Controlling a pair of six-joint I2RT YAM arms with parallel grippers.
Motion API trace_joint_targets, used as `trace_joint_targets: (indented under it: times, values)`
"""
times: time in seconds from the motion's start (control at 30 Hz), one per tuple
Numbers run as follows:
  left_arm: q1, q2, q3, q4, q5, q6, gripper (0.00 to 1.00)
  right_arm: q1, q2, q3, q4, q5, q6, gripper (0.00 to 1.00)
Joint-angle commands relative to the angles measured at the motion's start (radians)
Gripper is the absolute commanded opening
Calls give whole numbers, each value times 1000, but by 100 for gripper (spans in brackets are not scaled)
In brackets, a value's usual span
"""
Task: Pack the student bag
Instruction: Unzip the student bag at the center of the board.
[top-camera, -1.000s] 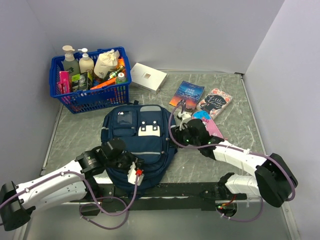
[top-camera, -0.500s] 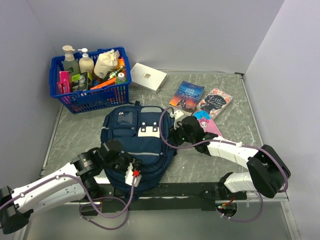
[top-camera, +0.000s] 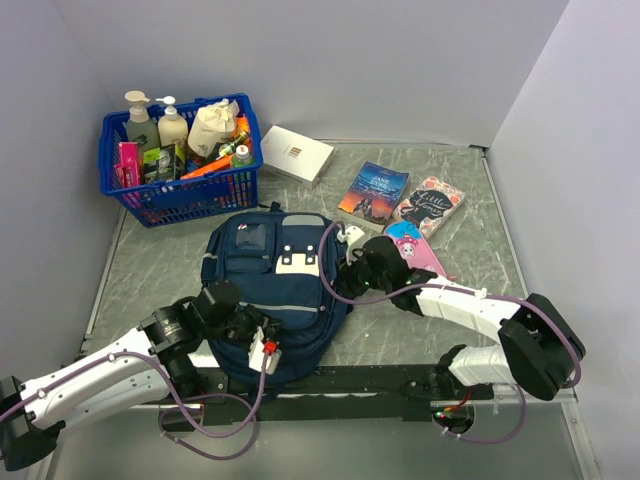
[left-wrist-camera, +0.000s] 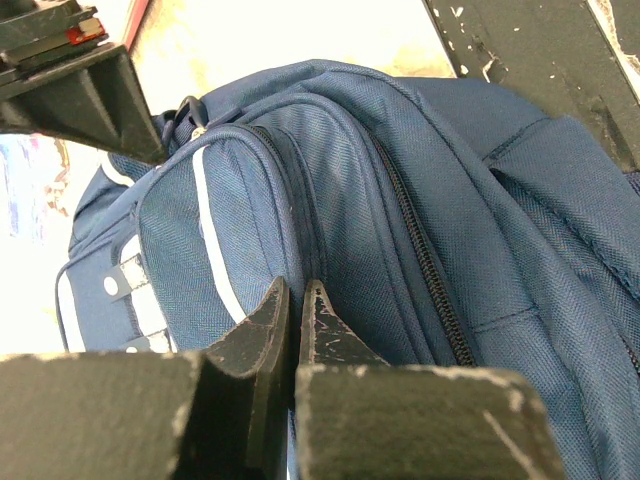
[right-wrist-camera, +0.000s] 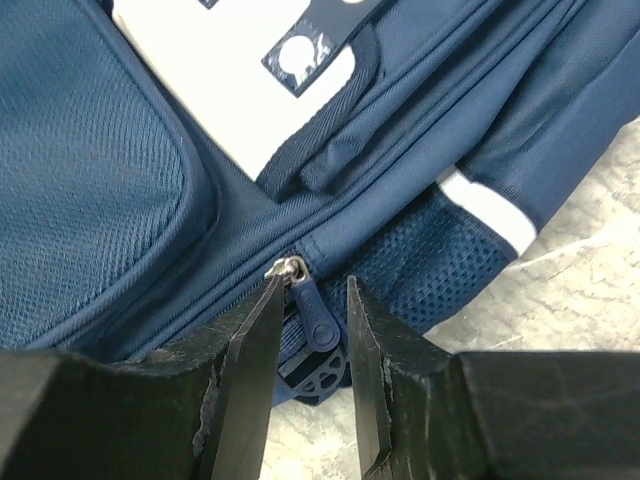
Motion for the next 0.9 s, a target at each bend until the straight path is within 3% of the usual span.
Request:
trace_joint_targets:
  times: [0.0, 0.37, 0.5, 0.53, 0.67, 0.87]
  values:
    - [-6, -34, 15, 74, 33, -14, 1, 11, -39, -18, -24, -1, -9, 39]
    - [-7, -77, 9, 69, 4, -69, 1, 28, 26, 22, -64, 34, 2, 34]
    - [-6, -71, 17, 72, -9, -89, 1, 28, 43, 25, -58, 37, 20, 20]
    - [-6, -71, 15, 74, -13, -91, 1, 28, 40, 20, -53, 47, 25, 13]
    - [-6, -50, -8, 155, -48, -172, 1, 31, -41, 0, -48, 54, 43, 0]
    - [-6, 86, 6, 304, -172, -380, 1, 87, -142, -23, -85, 102, 85, 0]
